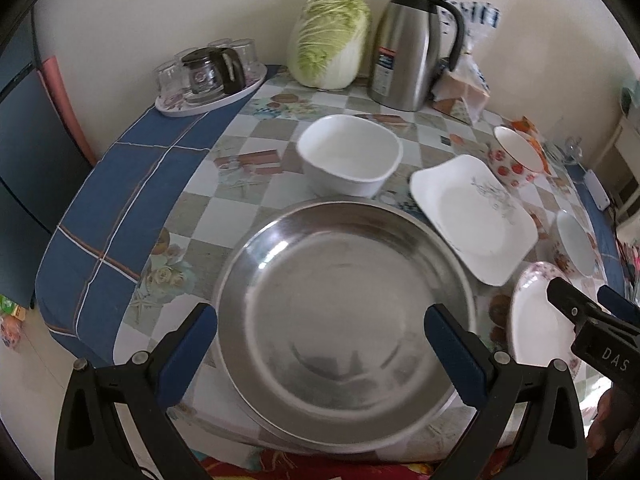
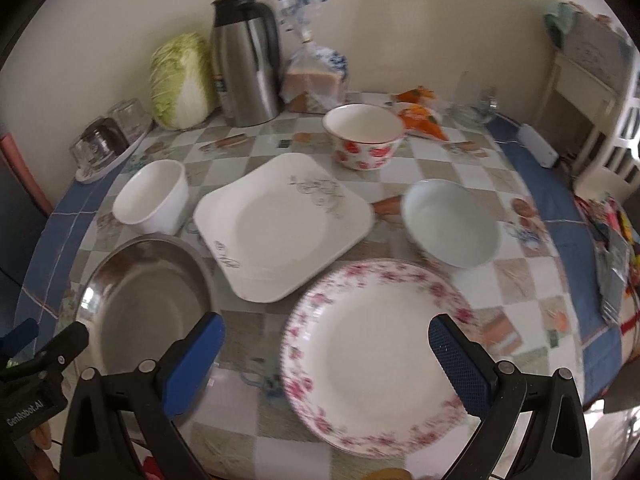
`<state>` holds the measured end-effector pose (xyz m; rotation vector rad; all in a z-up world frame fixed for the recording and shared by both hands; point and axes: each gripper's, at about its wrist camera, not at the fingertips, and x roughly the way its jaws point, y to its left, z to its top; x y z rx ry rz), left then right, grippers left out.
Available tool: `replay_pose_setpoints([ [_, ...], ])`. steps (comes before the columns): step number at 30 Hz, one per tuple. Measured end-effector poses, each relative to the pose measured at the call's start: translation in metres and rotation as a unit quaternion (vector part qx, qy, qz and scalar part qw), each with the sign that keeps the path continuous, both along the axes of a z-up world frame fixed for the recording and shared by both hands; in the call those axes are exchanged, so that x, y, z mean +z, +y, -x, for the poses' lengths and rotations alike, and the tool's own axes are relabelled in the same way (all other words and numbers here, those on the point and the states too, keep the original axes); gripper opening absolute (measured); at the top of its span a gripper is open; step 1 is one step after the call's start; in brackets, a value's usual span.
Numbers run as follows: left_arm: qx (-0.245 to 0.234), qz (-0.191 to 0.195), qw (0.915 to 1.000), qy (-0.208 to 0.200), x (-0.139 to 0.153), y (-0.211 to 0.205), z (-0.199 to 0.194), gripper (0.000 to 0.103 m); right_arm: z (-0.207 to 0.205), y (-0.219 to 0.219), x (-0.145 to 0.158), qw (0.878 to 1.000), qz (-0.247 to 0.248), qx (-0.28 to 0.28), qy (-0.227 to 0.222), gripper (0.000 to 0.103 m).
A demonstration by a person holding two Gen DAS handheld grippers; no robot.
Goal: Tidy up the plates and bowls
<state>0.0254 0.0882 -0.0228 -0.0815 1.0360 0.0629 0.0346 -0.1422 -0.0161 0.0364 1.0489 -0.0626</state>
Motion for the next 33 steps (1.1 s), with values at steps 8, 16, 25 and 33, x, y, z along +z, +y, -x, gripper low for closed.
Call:
replay_pose_setpoints([
  [8,0.020,0.016,0.9997,0.003,-0.021,0.026,-0.011,0.103,-0.022,0.033,-0.025,0.999,-0.008,0.037,0.030,0.103],
  [16,0.024,0.052,0.9984,0.007,-0.047,0.043,-0.022,0.103,-0.034,0.045,-0.057,0.996,-0.011,0.058,0.066,0.103],
  [25,0.026,0.057,0.9978,-0.023,-0.060,0.051,-0.025,0.103,-0.039,0.054,-0.077,0.992,-0.020,0.083,0.088,0.097],
  [33,0.023,0.057,0.9976,-0.030,-0.065,0.058,-0.026,0.103,-0.036,0.055,-0.079,0.992,-0.014,0.086,0.086,0.086],
])
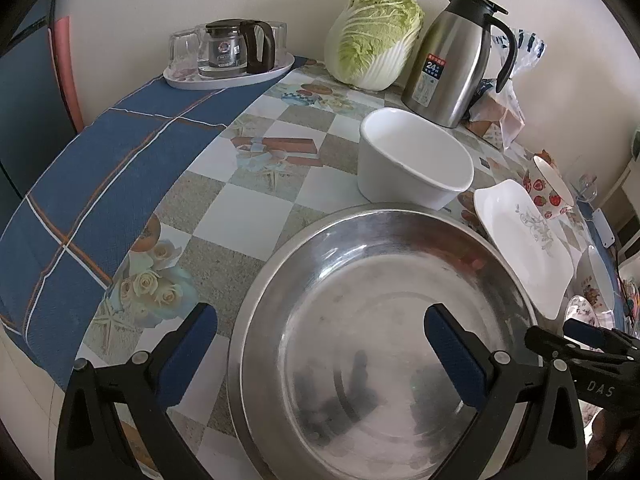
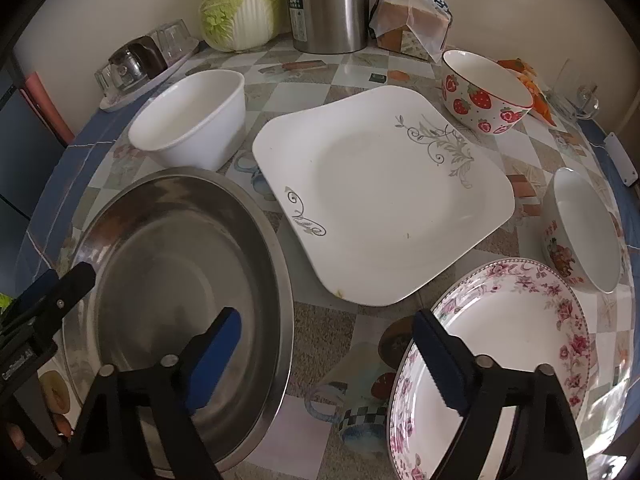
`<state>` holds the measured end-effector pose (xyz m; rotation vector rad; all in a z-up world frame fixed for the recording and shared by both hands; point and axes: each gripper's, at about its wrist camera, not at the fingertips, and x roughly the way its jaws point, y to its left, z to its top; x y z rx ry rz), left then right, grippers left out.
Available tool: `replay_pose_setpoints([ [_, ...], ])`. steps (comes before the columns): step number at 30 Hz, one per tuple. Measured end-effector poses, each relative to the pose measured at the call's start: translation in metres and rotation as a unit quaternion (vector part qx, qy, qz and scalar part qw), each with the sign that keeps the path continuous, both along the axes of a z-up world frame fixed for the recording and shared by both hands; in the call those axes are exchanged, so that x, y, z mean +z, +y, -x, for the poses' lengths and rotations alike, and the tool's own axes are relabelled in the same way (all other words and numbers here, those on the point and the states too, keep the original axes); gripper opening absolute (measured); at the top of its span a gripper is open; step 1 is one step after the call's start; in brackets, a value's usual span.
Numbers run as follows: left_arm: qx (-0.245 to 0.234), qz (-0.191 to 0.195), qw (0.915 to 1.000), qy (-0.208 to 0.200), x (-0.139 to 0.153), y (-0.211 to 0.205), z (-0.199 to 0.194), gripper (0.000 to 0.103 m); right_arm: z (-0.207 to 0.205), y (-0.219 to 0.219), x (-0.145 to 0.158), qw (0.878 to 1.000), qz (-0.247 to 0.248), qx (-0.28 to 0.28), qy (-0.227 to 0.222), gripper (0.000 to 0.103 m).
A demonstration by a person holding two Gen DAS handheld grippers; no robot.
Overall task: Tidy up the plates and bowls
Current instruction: 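Move both grippers to the steel basin rim and close on it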
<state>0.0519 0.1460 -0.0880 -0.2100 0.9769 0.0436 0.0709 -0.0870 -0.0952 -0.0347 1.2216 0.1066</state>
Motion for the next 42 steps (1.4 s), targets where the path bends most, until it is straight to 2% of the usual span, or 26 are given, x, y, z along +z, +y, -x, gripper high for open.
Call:
replay_pose_setpoints([
  [9,-0.015,-0.031,0.9992,0.021,-0.006,-0.008,-0.002,0.103,0.007,-0.001,0.003,1.000,-0.006,0.004,0.006,0.080],
  [14,-0.009,-0.022,0.9992,0.032,-0.008,-0.003,-0.002,0.103,0.010,0.002,0.006,1.000,-0.009,0.012,0.005,0.079],
  [24,0.011,-0.015,0.9982,0.058,-0.017,0.004,-0.003,0.102,0.010,0.005,0.000,0.999,-0.024,0.028,0.021,0.059],
  [25,0.011,-0.014,0.9981,0.059,-0.018,0.004,-0.003,0.100,0.009,0.006,-0.002,0.999,-0.027,0.028,0.024,0.058],
  [27,0.011,-0.011,0.9978,0.064,-0.020,0.005,-0.003,0.089,0.008,0.006,-0.005,0.999,-0.032,0.029,0.030,0.052],
  [37,0.013,-0.001,0.9971,0.075,-0.027,0.004,-0.005,0.075,-0.002,0.012,-0.022,0.997,-0.046,0.037,0.047,0.035],
  [42,0.025,0.000,0.9970,0.073,-0.026,0.009,-0.004,0.062,-0.006,0.020,-0.028,0.996,-0.054,0.049,0.044,0.031],
])
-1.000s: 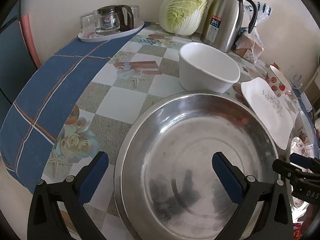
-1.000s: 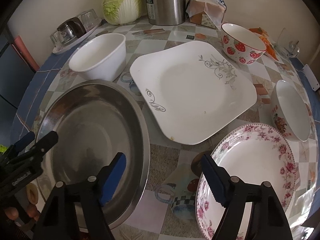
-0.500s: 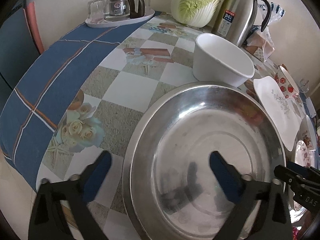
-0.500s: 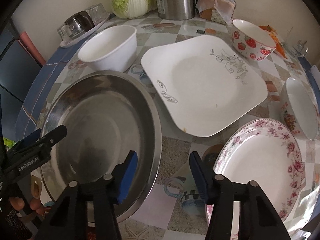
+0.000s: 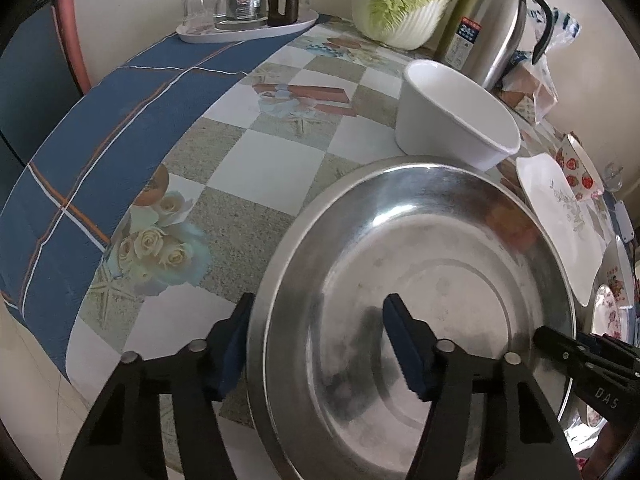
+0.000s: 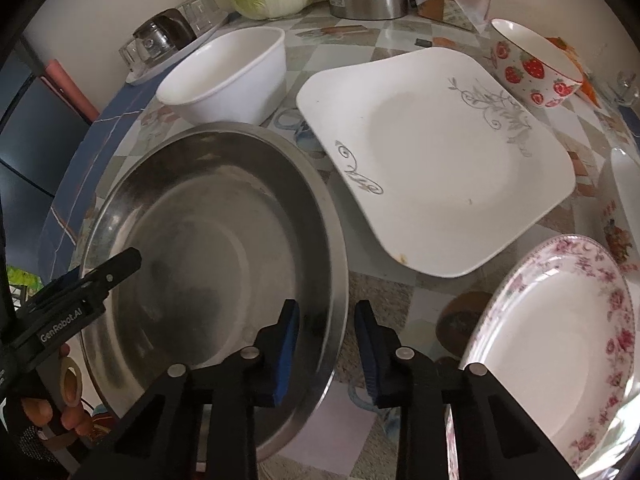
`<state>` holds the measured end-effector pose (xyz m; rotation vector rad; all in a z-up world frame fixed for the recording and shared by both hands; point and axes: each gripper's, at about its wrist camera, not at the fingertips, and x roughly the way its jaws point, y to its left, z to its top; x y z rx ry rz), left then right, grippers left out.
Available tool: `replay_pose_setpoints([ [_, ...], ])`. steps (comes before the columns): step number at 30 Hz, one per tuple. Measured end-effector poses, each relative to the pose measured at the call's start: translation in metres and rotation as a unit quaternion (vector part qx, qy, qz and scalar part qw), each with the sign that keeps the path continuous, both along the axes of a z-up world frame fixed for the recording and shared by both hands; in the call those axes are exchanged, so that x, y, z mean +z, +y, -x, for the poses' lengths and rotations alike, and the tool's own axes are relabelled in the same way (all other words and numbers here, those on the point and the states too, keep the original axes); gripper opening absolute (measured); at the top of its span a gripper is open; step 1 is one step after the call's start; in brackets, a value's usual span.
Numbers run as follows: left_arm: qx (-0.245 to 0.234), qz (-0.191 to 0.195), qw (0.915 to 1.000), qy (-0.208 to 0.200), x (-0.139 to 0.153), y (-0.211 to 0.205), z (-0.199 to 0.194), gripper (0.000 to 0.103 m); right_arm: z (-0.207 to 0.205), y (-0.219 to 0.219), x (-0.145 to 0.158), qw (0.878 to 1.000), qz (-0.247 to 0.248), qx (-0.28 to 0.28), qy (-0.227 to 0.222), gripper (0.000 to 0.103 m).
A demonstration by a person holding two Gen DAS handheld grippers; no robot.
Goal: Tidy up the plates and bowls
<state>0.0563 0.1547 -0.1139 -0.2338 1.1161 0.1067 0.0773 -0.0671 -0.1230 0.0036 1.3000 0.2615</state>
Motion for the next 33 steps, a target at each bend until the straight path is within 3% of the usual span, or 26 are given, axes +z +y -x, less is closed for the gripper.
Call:
replay_pose_setpoints([
  [9,0.021,0.005,0.9998,0.000,0.004,0.009,0.005,0.042,-0.003,0.006,-0.002,1.000,-0.011,0.012,-0.009,0.028],
  [33,0.030,-0.033,0.9989,-0.016,0.050,0.003,0.022,0.041,0.014,-0.010,0.045,0.996,-0.066,0.033,-0.058,0.028],
])
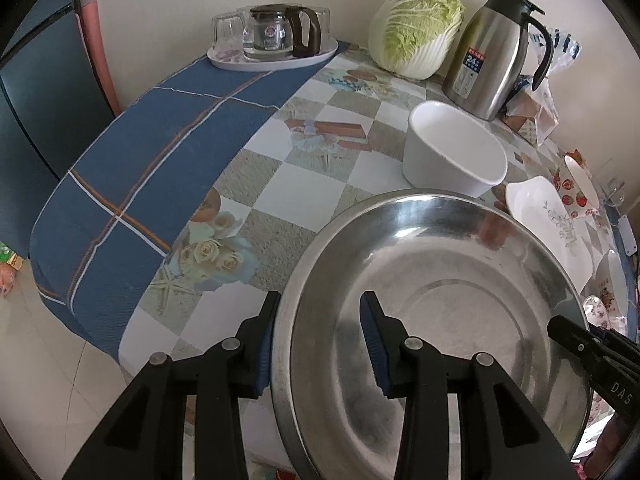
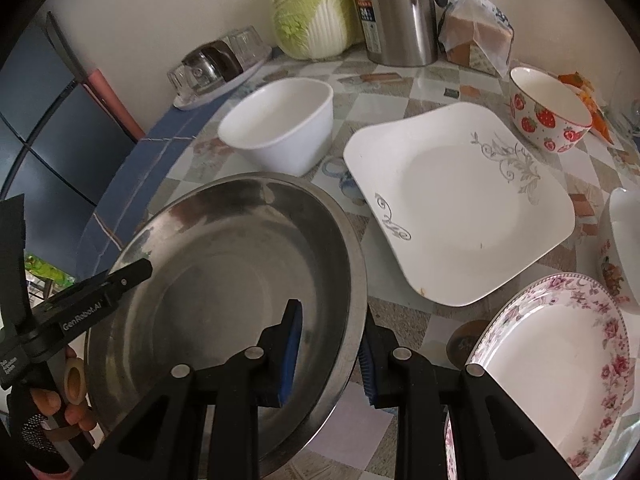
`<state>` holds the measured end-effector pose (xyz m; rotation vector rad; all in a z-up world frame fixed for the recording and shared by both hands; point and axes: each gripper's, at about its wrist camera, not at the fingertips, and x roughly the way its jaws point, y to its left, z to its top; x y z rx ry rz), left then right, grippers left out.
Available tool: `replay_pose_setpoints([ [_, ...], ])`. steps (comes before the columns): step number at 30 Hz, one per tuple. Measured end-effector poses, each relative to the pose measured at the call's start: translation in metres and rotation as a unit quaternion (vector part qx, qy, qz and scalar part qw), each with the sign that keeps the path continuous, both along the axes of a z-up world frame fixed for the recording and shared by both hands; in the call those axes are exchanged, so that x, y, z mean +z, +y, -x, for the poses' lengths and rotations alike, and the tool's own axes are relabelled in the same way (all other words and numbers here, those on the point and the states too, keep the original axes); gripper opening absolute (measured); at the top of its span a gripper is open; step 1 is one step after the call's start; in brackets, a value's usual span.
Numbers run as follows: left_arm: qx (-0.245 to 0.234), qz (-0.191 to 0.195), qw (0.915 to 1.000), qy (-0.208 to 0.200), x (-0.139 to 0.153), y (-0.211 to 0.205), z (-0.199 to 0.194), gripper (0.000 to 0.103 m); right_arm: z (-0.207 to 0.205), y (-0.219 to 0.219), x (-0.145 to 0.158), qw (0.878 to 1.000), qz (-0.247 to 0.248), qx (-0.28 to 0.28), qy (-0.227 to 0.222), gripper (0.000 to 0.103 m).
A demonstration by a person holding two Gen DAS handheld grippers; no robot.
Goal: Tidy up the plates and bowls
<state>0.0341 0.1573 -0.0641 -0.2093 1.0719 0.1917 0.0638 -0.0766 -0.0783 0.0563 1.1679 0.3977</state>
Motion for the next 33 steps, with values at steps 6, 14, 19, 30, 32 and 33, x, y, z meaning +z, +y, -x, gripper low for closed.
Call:
replay_pose_setpoints([
  [6,-0.003,-0.013,0.9998,-0.016,0.025,-0.010,0.000,0.041,0.004,-0.010,0.016,1.000,-0.023,-0.007,-0.020,0.028],
  [14,-0.032,-0.032,0.9971,-0.062,0.084,-0.043,-0.022,0.041,-0.002,-0.042,0.050,0.995,-0.066,-0.048,-0.050,0.028],
  [19,-0.060,-0.040,0.9932,-0.091,0.121,-0.077,-0.042,0.041,-0.012,-0.073,0.077,0.989,-0.089,-0.091,-0.078,0.028],
  [30,-0.107,-0.028,0.9874,-0.114,0.147,-0.147,-0.091,0.041,-0.038,-0.147,0.115,0.972,-0.115,-0.172,-0.108,0.028],
  [32,-0.111,-0.018,0.9874,-0.112,0.145,-0.156,-0.099,0.041,-0.041,-0.158,0.116,0.970,-0.115,-0.183,-0.109,0.028],
  [33,-0.110,-0.011,0.9878,-0.109,0.143,-0.159,-0.102,0.041,-0.044,-0.163,0.116,0.969,-0.116,-0.190,-0.111,0.028],
])
